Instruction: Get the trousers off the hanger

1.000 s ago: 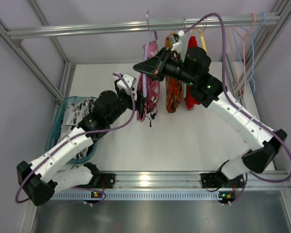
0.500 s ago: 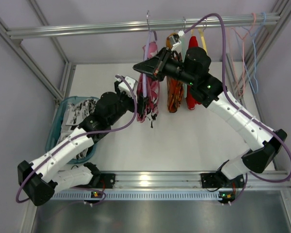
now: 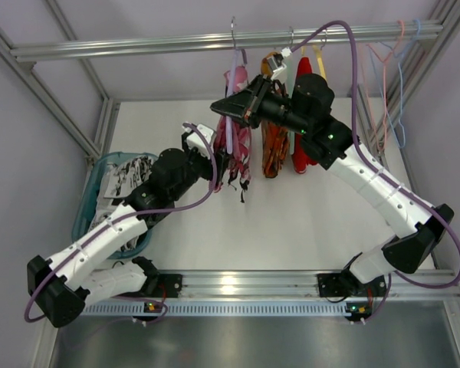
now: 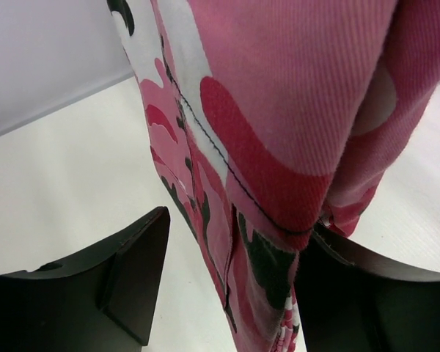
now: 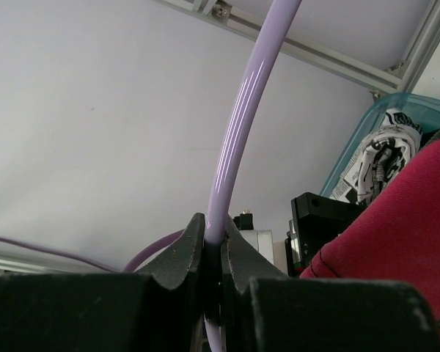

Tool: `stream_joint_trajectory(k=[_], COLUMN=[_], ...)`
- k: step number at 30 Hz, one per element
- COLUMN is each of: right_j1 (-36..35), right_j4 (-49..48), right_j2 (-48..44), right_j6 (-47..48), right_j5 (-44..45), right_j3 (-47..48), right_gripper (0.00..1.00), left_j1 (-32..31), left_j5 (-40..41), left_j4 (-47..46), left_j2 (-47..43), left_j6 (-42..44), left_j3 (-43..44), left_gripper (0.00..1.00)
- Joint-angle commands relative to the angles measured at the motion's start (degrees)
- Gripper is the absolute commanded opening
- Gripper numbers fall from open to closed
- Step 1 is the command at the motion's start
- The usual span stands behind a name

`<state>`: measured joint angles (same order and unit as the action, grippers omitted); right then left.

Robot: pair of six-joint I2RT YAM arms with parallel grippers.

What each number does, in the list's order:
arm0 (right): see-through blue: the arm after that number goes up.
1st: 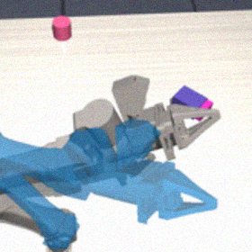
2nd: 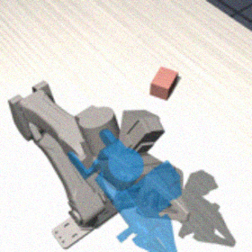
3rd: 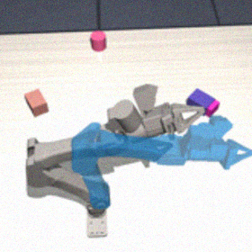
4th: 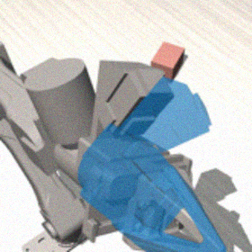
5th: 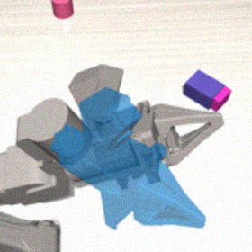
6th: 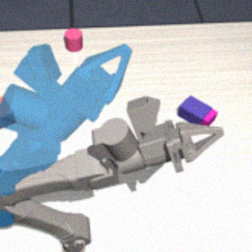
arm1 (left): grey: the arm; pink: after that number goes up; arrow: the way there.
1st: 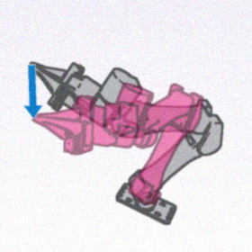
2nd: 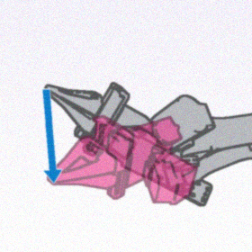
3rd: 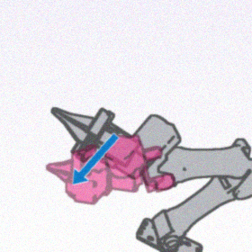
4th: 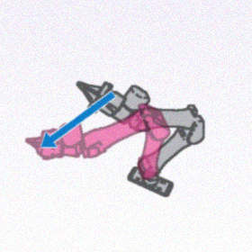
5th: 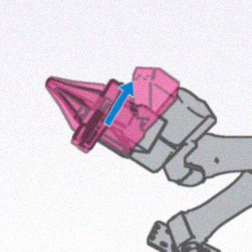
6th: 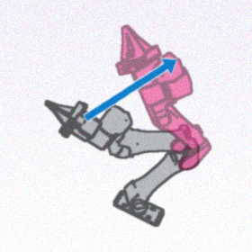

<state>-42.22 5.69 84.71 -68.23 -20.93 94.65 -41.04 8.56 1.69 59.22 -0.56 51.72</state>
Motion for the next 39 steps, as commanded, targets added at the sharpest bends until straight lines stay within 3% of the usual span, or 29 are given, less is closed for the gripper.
stream_joint_trajectory(k=[1,5,8,11,13,21,33,39], right_j1=[0.12,0.12,0.12,0.12,0.12,1.17,7.32,7.41], right_j4=[-14.22,-14.04,-14.39,-14.74,-14.92,-16.85,-11.5,-10.61], right_j2=[-4.9,-5.51,-6.04,-7.01,-8.15,-13.07,-17.91,-19.4], right_j6=[2.13,2.57,3.45,4.68,6.17,11.0,16.19,18.3], right_j5=[-1.66,-2.27,-3.24,-4.03,-4.65,-7.37,-10.27,-11.67], right_j3=[6.16,4.49,2.56,0.19,-2.62,-15.71,-24.85,-29.25], right_gripper=[0.0,0.0,0.0,0.0,0.0,0.0,0.0,0.0], left_j1=[0.87,2.36,2.36,2.36,2.36,3.15,10.89,12.91], left_j5=[1.29,-0.99,-2.4,-1.36,-0.82,-4.16,-6.62,-7.59], left_j4=[-0.46,-1.17,-1.17,-2.83,-2.84,1.11,3.58,3.58], left_j2=[-1.48,-1.04,-0.6,-0.25,0.02,3.0,7.22,11.0], left_j6=[1.7,1.0,1.26,0.73,-1.36,-8.58,-16.58,-18.25], left_j3=[0.04,3.11,5.66,8.74,11.62,27.28,46.26,60.84], left_gripper=[0.69,0.58,0.4,0.11,0.0,0.0,0.0,0.0])
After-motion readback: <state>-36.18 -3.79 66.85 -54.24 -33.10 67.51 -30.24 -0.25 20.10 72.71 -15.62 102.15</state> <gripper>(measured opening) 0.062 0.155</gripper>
